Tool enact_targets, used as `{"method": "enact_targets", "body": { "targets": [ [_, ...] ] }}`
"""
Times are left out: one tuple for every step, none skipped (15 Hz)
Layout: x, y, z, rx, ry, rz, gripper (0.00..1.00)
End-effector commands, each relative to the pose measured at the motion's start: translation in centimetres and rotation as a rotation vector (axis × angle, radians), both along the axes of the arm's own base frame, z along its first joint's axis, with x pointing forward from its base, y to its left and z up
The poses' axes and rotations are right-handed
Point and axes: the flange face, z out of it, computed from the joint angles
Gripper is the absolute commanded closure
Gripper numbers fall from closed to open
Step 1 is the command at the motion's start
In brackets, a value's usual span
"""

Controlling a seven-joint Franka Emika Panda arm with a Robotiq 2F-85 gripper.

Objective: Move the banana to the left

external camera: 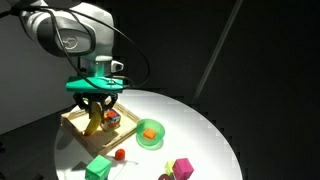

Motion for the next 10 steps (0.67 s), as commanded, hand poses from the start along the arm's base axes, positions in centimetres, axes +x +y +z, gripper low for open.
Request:
{"method": "enact_targets", "body": {
  "targets": [
    [1.1, 0.1, 0.1, 0.024, -0.026, 0.094, 0.85],
    [1.2, 0.1, 0.0, 0.031, -0.028, 0.12, 0.85],
    [1.2, 0.2, -0.1, 0.035, -0.03, 0.143, 0.85],
    [1.2, 0.2, -0.3, 0.038, -0.029, 0.168, 0.85],
    [1.1, 0.2, -0.4, 0.041, -0.027, 0.193, 0.85],
    [1.0, 0.2, -0.5, 0.044, -0.025, 0.215, 0.85],
    [0.8, 0.3, -0.6, 0.046, -0.023, 0.239, 0.85],
    [0.7, 0.3, -0.7, 0.047, -0.024, 0.26, 0.85],
    [0.6, 0.4, -0.8, 0.044, -0.025, 0.28, 0.85],
    [0.5, 0.5, -0.9, 0.041, -0.026, 0.3, 0.85]
  ]
}}
